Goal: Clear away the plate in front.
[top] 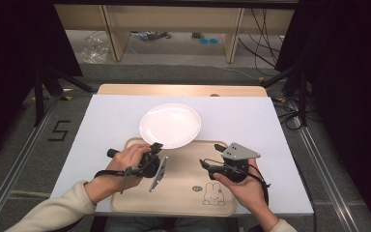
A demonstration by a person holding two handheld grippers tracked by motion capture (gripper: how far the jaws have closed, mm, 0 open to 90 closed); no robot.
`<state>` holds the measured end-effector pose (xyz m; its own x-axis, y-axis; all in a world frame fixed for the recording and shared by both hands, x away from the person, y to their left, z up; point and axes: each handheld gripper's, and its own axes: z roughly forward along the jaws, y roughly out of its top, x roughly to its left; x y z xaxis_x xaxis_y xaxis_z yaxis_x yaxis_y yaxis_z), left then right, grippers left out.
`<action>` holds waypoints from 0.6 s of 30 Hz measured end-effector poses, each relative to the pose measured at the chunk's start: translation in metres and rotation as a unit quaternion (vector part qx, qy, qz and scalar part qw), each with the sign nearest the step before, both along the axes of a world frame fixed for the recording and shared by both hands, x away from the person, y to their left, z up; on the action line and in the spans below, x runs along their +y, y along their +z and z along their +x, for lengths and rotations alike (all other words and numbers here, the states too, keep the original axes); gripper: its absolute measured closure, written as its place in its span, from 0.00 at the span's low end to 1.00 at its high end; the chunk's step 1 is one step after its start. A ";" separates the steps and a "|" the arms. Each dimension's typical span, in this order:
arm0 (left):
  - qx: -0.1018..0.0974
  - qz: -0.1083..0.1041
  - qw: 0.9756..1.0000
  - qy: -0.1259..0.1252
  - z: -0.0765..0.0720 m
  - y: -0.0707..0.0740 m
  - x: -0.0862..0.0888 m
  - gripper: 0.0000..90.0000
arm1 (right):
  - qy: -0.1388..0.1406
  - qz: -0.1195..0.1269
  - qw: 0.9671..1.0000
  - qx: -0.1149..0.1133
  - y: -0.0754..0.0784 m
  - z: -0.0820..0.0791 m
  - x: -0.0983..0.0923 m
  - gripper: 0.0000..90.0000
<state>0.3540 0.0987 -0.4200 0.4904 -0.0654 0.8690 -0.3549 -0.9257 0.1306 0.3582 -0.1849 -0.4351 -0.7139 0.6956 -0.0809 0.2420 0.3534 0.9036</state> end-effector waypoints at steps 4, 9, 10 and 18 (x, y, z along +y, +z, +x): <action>0.001 0.000 1.000 -0.002 -0.004 -0.001 0.001 0.97 | 0.002 -0.001 1.000 0.006 0.001 -0.001 0.000 0.30; 0.006 0.005 1.000 -0.004 -0.008 -0.003 0.003 0.97 | 0.000 -0.002 1.000 0.003 0.001 0.000 -0.001 0.30; 0.008 0.007 1.000 -0.004 -0.009 -0.004 0.003 0.97 | 0.001 -0.001 1.000 0.004 0.001 0.000 -0.001 0.30; 0.018 0.008 1.000 -0.008 -0.015 -0.008 0.003 0.97 | -0.006 0.002 1.000 0.002 0.002 0.000 -0.002 0.30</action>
